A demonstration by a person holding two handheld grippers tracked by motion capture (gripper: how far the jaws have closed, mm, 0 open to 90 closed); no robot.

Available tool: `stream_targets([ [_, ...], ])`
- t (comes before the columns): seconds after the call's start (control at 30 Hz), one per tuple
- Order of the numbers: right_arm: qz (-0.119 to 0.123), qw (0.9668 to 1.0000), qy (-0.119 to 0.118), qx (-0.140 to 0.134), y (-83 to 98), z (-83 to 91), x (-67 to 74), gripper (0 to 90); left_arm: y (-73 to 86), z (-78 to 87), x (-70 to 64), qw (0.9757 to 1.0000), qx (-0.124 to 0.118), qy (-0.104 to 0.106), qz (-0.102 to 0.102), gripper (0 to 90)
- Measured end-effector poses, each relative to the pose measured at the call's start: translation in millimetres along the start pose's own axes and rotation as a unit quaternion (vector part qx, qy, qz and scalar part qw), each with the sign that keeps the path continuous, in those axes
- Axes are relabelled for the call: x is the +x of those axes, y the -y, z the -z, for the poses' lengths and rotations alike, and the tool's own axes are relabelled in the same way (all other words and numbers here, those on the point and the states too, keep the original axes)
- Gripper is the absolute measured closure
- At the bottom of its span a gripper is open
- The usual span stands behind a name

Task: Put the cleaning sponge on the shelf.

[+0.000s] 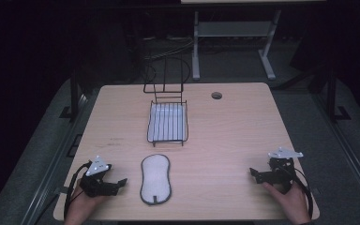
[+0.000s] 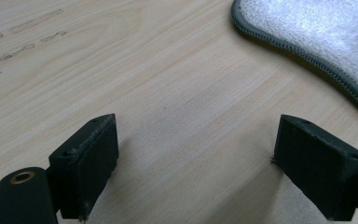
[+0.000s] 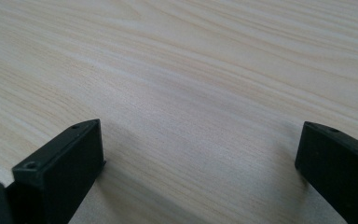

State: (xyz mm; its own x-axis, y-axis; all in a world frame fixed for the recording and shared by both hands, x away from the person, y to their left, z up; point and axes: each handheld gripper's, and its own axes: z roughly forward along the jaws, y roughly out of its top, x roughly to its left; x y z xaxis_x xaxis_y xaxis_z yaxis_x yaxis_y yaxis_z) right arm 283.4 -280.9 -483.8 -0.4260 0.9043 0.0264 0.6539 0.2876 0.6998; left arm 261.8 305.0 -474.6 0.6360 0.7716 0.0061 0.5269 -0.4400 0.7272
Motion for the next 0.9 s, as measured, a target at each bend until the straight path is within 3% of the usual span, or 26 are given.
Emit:
stream_targets([
  [0.6,-0.008,0.9999,0.006,0.001,-0.8,-0.7,0.2,0.6,-3.4,1.4,-0.7,0.9999,0.011,0.005,0.009,14.5],
  [0.77,-0.010,0.9999,0.008,0.001,-0.7,-0.4,0.7,0.6,-8.8,8.3,-5.4,0.9997,0.006,0.025,0.005,25.8],
  [0.9,-0.010,0.9999,0.009,0.001,-0.7,-0.4,0.8,0.6,-14.3,12.9,-11.0,0.9988,-0.009,0.048,0.009,43.9],
])
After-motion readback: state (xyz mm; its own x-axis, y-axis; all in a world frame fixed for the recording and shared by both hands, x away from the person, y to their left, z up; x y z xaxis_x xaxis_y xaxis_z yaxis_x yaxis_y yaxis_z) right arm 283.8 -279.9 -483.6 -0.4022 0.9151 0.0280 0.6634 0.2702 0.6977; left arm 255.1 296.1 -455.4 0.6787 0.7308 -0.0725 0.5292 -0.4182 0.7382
